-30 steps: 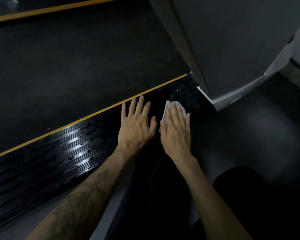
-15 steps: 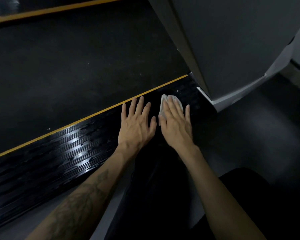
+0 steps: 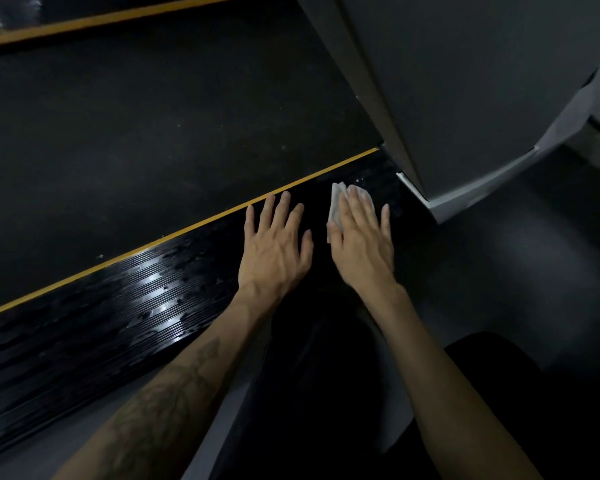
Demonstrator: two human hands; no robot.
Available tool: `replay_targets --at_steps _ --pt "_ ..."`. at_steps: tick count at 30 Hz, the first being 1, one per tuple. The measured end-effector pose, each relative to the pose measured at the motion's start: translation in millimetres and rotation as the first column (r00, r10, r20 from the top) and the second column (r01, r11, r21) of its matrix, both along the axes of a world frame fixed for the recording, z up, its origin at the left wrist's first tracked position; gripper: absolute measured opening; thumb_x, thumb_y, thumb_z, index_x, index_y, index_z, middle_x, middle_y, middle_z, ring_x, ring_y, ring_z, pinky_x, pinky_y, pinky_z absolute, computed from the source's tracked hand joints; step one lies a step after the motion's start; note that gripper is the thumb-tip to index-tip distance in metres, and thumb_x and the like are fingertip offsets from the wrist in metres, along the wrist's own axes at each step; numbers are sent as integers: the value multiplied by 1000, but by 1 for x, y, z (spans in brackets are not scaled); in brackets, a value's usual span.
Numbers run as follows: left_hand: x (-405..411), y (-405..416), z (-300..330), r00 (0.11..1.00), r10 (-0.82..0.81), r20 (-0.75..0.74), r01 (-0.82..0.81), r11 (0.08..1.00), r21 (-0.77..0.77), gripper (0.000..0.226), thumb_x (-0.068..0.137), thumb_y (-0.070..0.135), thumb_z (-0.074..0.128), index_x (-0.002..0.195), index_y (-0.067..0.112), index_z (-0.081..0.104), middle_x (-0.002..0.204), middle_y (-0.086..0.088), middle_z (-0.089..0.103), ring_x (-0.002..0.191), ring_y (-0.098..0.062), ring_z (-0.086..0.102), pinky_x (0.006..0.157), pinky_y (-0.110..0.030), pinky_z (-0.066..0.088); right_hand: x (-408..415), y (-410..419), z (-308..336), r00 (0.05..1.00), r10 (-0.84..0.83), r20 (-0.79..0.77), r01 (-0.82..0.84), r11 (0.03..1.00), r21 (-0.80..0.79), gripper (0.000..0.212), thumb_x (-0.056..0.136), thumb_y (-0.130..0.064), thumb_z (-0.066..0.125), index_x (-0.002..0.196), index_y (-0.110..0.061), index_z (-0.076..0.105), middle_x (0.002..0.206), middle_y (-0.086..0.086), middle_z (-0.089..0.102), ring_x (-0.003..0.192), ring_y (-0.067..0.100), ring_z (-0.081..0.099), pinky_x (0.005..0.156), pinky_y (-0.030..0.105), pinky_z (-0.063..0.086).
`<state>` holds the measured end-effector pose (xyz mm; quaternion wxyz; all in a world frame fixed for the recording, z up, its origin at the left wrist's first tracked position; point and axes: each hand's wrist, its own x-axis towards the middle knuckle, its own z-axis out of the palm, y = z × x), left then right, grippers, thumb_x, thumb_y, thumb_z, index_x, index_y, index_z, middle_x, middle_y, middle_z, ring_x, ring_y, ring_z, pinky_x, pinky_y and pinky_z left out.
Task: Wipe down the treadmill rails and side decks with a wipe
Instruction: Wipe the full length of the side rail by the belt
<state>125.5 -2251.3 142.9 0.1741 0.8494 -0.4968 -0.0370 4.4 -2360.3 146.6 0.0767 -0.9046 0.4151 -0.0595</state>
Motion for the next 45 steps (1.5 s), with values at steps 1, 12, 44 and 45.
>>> replay_targets --at_steps 1,12,44,45 --pt "0 0 1 1000 -1 -6 1 1000 2 62 103 47 27 156 17 40 169 -7 25 159 -24 10 129 -51 4 0 6 0 1000 -19 -7 19 1000 1 62 108 -40 20 163 -14 15 172 4 9 159 16 0 128 47 -5" --pt "-1 -1 -1 1000 6 10 -6 1000 -4 63 102 48 27 155 17 42 168 -7 27 159 -25 13 128 -52 7 3 -4 2 1000 -24 -13 23 999 -28 61 109 -38 28 163 -12 18 172 7 11 159 19 3 129 47 -2" --pt "0 -5 -4 999 11 39 -10 1000 -21 61 102 45 26 153 18 44 167 -8 31 158 -26 17 127 -54 11 26 -29 4 995 100 -19 -99 994 47 61 111 -38 28 165 -15 11 173 1 4 159 15 -2 127 45 -7" --pt "0 -5 -5 999 12 45 -11 1000 -21 61 102 45 26 153 18 45 167 -7 32 158 -26 18 127 -54 12 24 -29 4 997 67 -26 -66 997 39 61 110 -37 27 164 -14 12 173 3 5 159 16 -2 128 46 -7"
